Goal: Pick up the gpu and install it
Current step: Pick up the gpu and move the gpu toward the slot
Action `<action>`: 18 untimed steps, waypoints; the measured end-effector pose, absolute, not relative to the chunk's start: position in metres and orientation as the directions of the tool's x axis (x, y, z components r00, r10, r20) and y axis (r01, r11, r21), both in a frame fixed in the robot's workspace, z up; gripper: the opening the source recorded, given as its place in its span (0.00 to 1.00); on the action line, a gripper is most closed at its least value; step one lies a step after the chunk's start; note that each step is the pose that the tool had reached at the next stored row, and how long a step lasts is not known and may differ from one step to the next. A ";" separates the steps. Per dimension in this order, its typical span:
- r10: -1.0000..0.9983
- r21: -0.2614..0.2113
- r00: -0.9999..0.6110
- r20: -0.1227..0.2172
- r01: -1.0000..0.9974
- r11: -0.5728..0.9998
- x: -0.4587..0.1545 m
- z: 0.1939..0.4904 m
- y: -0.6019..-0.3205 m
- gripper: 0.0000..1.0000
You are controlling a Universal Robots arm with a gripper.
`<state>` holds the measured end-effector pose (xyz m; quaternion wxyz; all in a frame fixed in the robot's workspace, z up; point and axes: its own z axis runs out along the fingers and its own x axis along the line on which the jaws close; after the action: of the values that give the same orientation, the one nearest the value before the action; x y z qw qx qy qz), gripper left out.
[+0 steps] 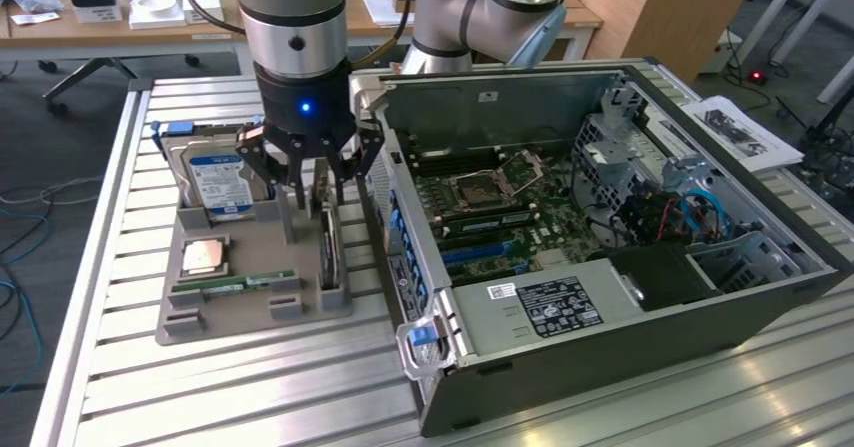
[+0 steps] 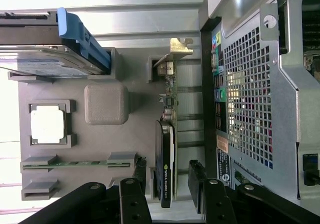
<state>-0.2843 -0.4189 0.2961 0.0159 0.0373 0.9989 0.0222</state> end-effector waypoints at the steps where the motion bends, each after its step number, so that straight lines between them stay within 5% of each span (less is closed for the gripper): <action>1: 0.075 0.045 -0.997 -0.030 0.074 0.996 -0.284 0.296 -0.419 0.47; 18: 0.075 0.046 -0.997 -0.030 0.074 0.996 -0.284 0.283 -0.419 0.47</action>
<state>-0.2843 -0.4189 0.2830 0.0159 0.0373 0.9989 0.0222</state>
